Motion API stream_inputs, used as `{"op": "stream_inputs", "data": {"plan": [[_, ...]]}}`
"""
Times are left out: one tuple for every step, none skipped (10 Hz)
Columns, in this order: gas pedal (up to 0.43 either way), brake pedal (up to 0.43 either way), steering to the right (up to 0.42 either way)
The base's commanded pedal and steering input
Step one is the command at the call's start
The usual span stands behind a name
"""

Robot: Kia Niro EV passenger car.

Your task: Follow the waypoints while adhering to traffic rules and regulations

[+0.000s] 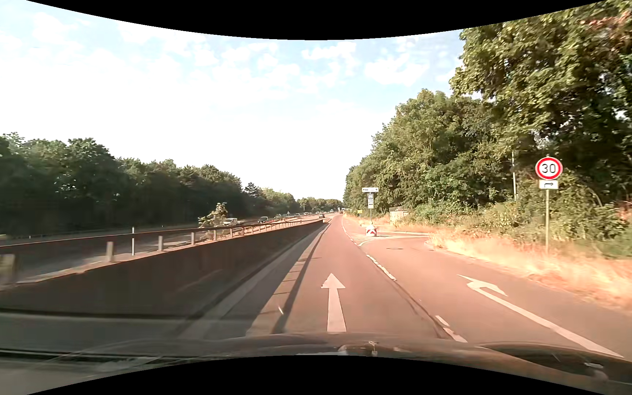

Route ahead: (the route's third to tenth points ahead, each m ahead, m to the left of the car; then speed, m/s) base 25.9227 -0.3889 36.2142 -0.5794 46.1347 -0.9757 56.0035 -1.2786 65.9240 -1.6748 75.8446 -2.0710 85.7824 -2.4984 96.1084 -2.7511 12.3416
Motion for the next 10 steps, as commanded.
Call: {"op": "stream_inputs", "data": {"plan": [[0.047, 0.000, 0.000], [0.047, 0.000, 0.000], [0.059, 0.000, 0.000], [0.059, 0.000, -0.001], [0.067, 0.000, -0.001], [0.079, 0.000, -0.001], [0.079, 0.000, -0.001], [0.079, 0.000, 0.000], [0.079, 0.000, 0.000], [0.079, 0.000, 0.000]]}}
